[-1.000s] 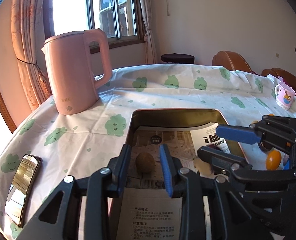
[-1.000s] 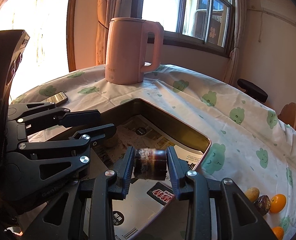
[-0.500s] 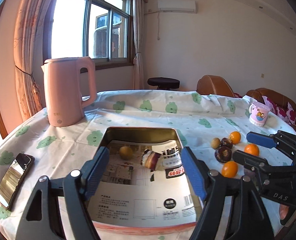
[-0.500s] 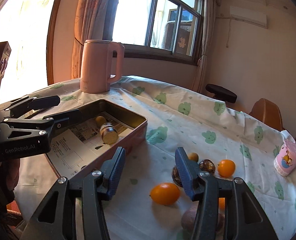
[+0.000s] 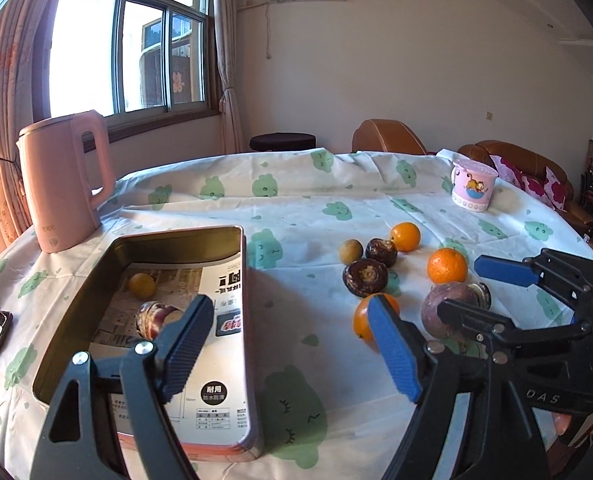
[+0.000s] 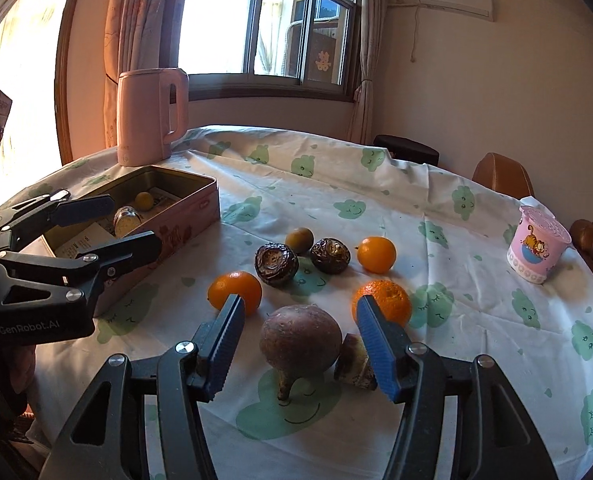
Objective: Organize fruits
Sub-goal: 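Grasp the large dark brown fruit with the right gripper while the left grasps an orange, then lift the brown fruit with the right gripper while the left lifts the orange, then carry the brown fruit toward the tin with the right gripper while the left carries the orange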
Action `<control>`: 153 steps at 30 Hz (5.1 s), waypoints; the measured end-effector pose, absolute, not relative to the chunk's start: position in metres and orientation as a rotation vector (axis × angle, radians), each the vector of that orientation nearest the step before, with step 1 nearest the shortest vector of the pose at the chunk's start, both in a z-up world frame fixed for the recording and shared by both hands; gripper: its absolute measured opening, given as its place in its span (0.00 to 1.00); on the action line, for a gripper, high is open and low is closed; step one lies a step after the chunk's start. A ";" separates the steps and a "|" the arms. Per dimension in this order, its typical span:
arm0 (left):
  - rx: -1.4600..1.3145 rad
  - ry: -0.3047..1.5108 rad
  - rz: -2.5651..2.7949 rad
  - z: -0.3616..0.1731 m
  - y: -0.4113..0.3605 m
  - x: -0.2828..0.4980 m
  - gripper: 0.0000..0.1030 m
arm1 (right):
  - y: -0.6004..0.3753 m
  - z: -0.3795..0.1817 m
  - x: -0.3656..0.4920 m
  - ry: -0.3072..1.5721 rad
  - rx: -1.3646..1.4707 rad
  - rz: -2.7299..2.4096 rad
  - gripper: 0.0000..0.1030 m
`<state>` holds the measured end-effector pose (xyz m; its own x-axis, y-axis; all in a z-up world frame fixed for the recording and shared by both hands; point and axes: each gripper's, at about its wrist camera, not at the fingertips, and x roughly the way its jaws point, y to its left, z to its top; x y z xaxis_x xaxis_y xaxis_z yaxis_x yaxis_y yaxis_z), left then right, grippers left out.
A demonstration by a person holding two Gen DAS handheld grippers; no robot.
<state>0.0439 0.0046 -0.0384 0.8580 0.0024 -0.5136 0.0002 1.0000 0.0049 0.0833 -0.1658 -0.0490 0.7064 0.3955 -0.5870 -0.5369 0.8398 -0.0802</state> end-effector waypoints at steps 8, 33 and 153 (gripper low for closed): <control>0.006 0.572 -0.017 -0.042 0.002 0.049 0.79 | -0.154 -0.062 0.092 0.684 -0.314 0.517 0.58; 0.055 0.689 -0.158 -0.049 -0.036 0.088 0.59 | -0.181 -0.036 0.113 0.580 -0.159 0.363 0.50; 0.002 0.344 0.061 -0.019 -0.011 0.035 0.35 | -0.192 -0.013 0.062 0.242 -0.144 0.474 0.50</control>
